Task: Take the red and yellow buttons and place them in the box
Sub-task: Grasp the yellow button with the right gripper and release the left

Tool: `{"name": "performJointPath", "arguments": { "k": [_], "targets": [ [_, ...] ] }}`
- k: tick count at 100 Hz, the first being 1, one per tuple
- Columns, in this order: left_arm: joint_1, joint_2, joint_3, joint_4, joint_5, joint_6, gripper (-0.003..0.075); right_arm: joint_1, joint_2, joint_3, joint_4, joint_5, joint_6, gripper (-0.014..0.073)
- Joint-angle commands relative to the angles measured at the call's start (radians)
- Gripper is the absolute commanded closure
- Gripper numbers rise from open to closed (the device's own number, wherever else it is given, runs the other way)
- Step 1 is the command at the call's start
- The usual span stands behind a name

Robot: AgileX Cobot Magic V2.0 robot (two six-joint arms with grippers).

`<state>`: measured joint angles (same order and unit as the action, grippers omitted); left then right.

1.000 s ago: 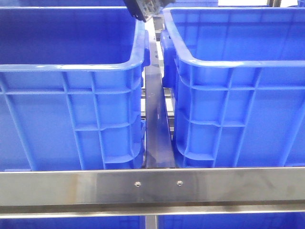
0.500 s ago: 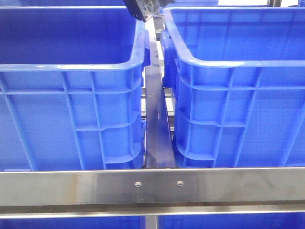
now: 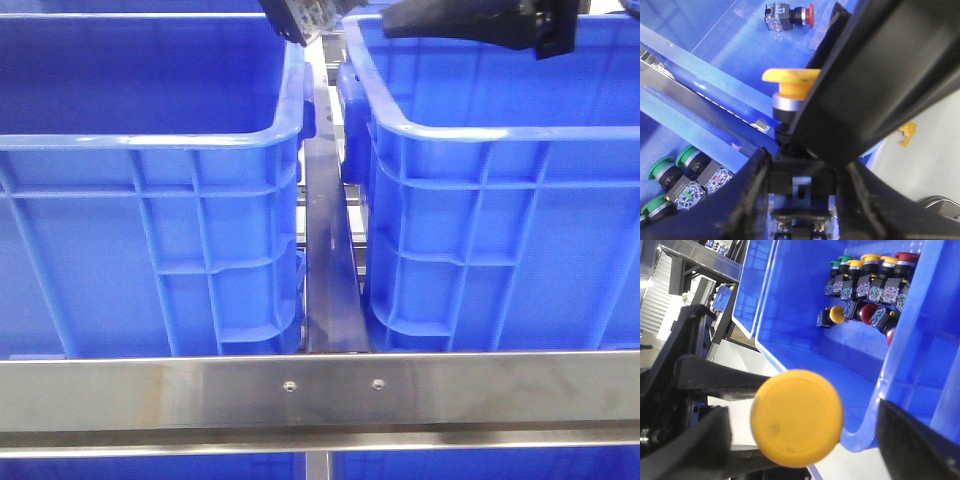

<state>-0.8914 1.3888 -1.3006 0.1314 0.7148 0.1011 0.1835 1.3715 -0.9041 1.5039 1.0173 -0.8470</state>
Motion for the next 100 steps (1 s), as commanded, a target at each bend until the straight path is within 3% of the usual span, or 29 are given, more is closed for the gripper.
{"name": "performJointPath", "arguments": {
  "k": [1, 15, 26, 36, 48, 53, 67, 100],
  "targets": [
    [-0.007, -0.03, -0.026, 0.0, -0.072, -0.001, 0.0573, 0.002, -0.022, -0.035, 0.055, 0.019, -0.02, 0.0107],
    [-0.007, -0.03, -0.026, 0.0, -0.061, -0.001, 0.0572, 0.002, -0.022, -0.05, 0.055, 0.018, -0.02, 0.0327],
    [-0.007, -0.03, -0.026, 0.0, -0.056, 0.001, 0.0538, 0.002, -0.022, -0.064, 0.055, 0.016, -0.02, 0.0396],
    [-0.007, -0.03, -0.026, 0.0, -0.048, 0.032, 0.0379, 0.002, -0.022, -0.072, 0.055, 0.013, -0.02, 0.0396],
    [-0.007, -0.03, -0.026, 0.0, -0.028, 0.05, 0.0094, -0.005, -0.022, -0.084, 0.047, -0.004, -0.033, 0.0396],
    [-0.007, -0.03, -0.031, 0.0, -0.014, 0.05, 0.0041, -0.015, -0.022, -0.094, 0.042, -0.015, -0.05, 0.0396],
    [-0.007, -0.038, -0.035, 0.003, -0.003, 0.05, 0.0048, -0.088, -0.022, -0.149, -0.019, -0.054, -0.054, 0.0396],
    [-0.007, -0.04, -0.035, 0.006, -0.003, 0.05, 0.0048, -0.268, -0.022, -0.239, -0.368, -0.307, -0.054, 0.0396]
  ]
}}
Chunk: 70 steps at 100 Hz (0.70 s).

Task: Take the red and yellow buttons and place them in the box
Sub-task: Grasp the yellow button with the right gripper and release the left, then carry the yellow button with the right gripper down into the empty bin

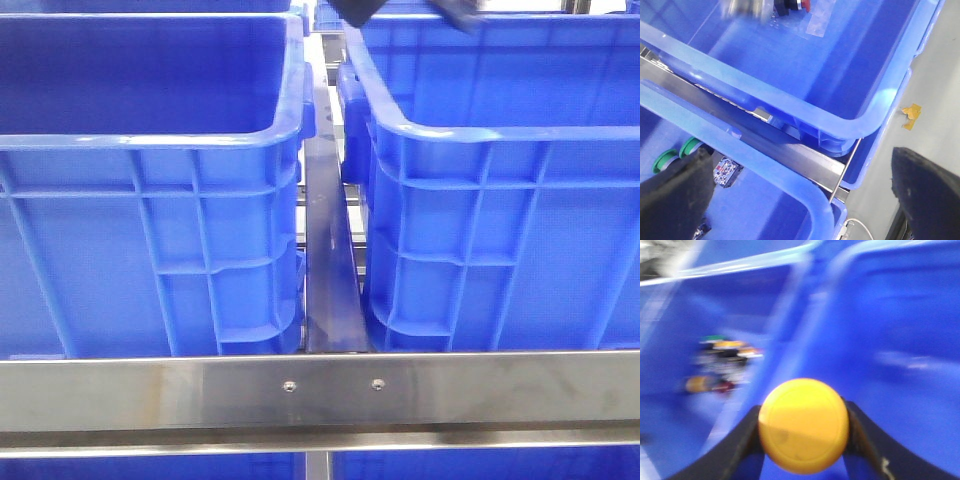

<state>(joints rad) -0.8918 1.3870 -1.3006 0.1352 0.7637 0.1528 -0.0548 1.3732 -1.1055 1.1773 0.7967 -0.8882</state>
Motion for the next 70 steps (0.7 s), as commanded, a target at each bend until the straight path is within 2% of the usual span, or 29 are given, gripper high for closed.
{"name": "performJointPath", "arguments": {
  "k": [1, 12, 24, 38, 64, 70],
  "targets": [
    [-0.007, -0.038, -0.035, 0.002, -0.052, -0.002, 0.0048, -0.033, -0.024, -0.037, -0.057, -0.104, -0.012, 0.0396],
    [-0.007, -0.038, -0.035, 0.002, -0.052, -0.002, 0.0048, -0.04, -0.016, -0.037, -0.173, -0.236, -0.012, 0.0396],
    [-0.007, -0.038, -0.035, 0.002, -0.052, -0.002, 0.0048, -0.04, 0.019, -0.037, -0.238, -0.4, -0.012, 0.0396],
    [-0.007, -0.038, -0.035, 0.002, -0.052, -0.002, 0.0048, -0.04, 0.083, -0.04, -0.242, -0.543, -0.012, 0.0396],
    [-0.007, -0.038, -0.035, 0.003, -0.052, -0.003, 0.0048, -0.04, 0.222, -0.044, -0.242, -0.699, -0.012, 0.0396],
    [-0.007, -0.038, -0.035, 0.003, -0.054, -0.003, 0.0048, -0.04, 0.254, -0.06, -0.243, -0.697, -0.016, 0.0396]
  ]
}}
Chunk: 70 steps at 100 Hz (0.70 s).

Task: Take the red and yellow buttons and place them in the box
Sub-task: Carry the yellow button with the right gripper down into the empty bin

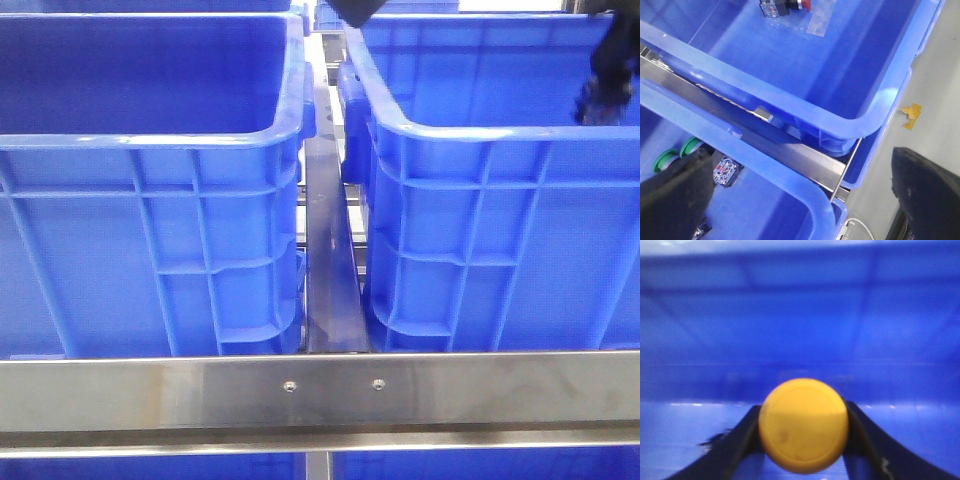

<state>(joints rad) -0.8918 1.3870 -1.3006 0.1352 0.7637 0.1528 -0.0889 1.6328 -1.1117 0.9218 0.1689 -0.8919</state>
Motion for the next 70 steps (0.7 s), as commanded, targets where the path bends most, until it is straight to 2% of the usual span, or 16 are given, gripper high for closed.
{"name": "performJointPath", "arguments": {
  "k": [1, 31, 58, 70],
  "targets": [
    [-0.007, -0.038, -0.035, 0.003, -0.054, -0.003, 0.0049, -0.006, -0.002, -0.057, 0.011, -0.066, -0.012, 0.0396],
    [-0.007, -0.038, -0.035, 0.003, -0.065, -0.003, 0.0049, -0.006, 0.144, -0.174, 0.01, -0.064, -0.055, 0.0396],
    [-0.007, -0.038, -0.035, 0.003, -0.071, -0.003, 0.0049, -0.006, 0.189, -0.185, 0.01, -0.07, -0.055, 0.0396],
    [-0.007, -0.038, -0.035, 0.003, -0.074, -0.003, 0.0049, -0.006, 0.189, -0.185, 0.01, -0.07, -0.055, 0.0356]
  ]
}}
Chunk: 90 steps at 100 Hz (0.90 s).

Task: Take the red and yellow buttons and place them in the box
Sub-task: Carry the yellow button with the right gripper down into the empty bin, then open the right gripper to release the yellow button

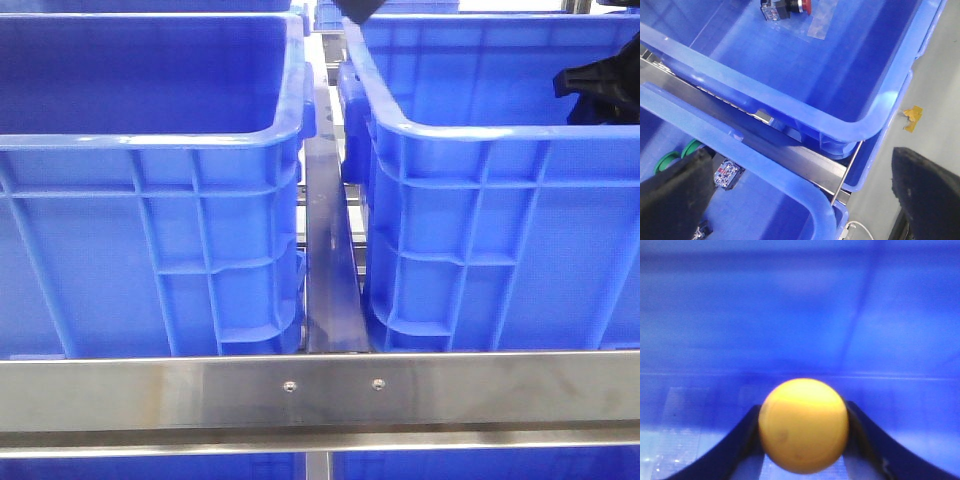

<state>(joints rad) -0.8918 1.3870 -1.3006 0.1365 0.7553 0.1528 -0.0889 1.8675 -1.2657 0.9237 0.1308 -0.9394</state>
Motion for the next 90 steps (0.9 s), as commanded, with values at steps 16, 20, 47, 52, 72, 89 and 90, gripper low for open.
{"name": "performJointPath", "arguments": {
  "k": [16, 20, 47, 52, 72, 89, 90],
  "targets": [
    [-0.007, -0.038, -0.035, 0.002, -0.069, -0.003, 0.0049, -0.006, -0.046, -0.031, 0.008, -0.032, -0.007, 0.0203],
    [-0.007, -0.038, -0.035, 0.002, -0.069, -0.003, 0.0049, -0.006, -0.046, -0.031, 0.008, -0.032, -0.007, 0.0158],
    [-0.007, -0.038, -0.035, 0.002, -0.069, -0.003, 0.0049, -0.008, -0.052, -0.031, 0.008, -0.009, -0.007, 0.0085],
    [-0.007, -0.038, -0.035, 0.002, -0.069, -0.003, 0.0049, -0.008, -0.062, -0.031, 0.008, 0.003, -0.007, 0.0085],
    [-0.007, -0.038, -0.035, 0.002, -0.069, -0.003, 0.0049, -0.021, -0.126, -0.031, 0.008, 0.09, -0.007, 0.0085],
    [-0.007, -0.038, -0.035, 0.002, -0.069, -0.003, 0.0049, -0.059, -0.188, -0.03, 0.008, 0.18, -0.007, 0.0085],
    [-0.007, -0.038, -0.035, 0.002, -0.069, -0.003, 0.0049, -0.062, -0.192, -0.03, 0.008, 0.193, -0.007, 0.0085]
  ]
}}
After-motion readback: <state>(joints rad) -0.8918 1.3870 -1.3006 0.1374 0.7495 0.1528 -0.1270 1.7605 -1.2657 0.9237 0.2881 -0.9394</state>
